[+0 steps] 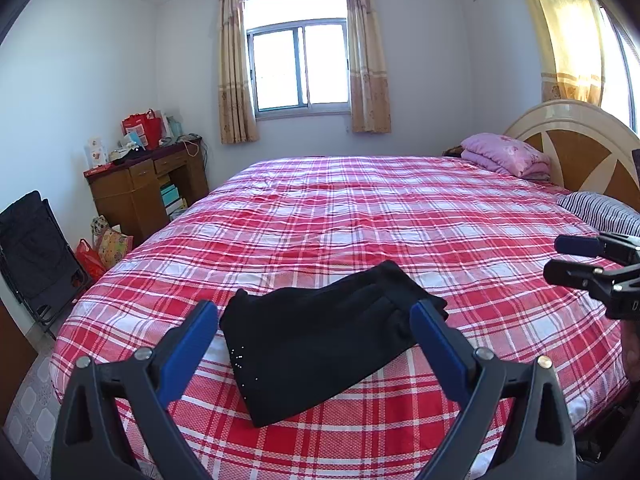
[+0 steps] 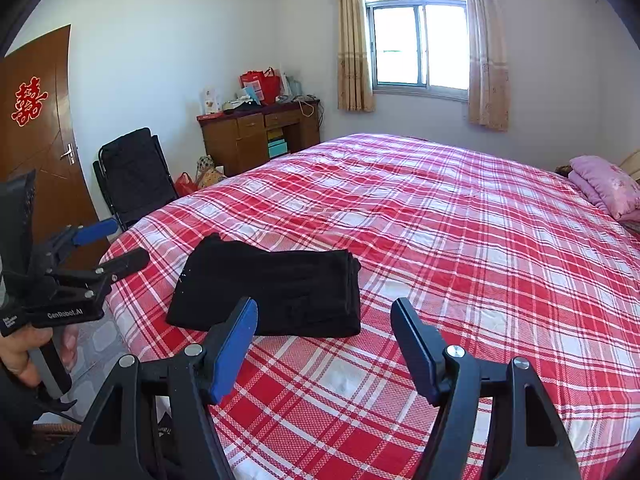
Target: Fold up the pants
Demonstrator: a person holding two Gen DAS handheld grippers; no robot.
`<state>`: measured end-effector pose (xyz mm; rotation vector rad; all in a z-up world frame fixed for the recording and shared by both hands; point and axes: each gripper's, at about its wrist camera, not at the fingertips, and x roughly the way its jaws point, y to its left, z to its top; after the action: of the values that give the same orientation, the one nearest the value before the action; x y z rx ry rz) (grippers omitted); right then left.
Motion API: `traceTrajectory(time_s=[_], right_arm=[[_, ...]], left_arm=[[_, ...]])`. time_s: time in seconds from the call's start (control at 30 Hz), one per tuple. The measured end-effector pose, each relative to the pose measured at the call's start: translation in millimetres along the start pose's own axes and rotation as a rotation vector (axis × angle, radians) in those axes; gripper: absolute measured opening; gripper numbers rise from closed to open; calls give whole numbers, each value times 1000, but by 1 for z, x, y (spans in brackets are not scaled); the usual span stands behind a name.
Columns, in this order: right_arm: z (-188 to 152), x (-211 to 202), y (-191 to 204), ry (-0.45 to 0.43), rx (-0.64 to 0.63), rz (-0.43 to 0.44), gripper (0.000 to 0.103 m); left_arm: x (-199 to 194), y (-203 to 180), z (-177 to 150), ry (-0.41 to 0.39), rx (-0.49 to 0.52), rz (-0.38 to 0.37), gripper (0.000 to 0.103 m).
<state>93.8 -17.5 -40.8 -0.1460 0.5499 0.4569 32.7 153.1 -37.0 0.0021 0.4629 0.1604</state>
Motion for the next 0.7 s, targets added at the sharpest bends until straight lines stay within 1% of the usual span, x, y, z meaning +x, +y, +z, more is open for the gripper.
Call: traceTrajectory(time_s=[0.3, 0.4, 0.57, 0.63, 0.7], right_arm=[[1, 0, 2, -2, -3, -9, 71], [0, 0, 2, -2, -4, -10, 71], [0, -1, 2, -9, -10, -15, 71], [1, -2, 2, -13, -15, -17, 71], [1, -4, 3, -22, -18, -22, 71]], left_arm=[[2, 1, -2, 8, -2, 6, 99], [3, 2, -2, 13, -6, 15, 103], [1, 3, 0, 2, -9, 29, 103], [-1, 3, 0, -16, -9, 43, 103], [-4, 4, 1, -31, -13, 39, 103]])
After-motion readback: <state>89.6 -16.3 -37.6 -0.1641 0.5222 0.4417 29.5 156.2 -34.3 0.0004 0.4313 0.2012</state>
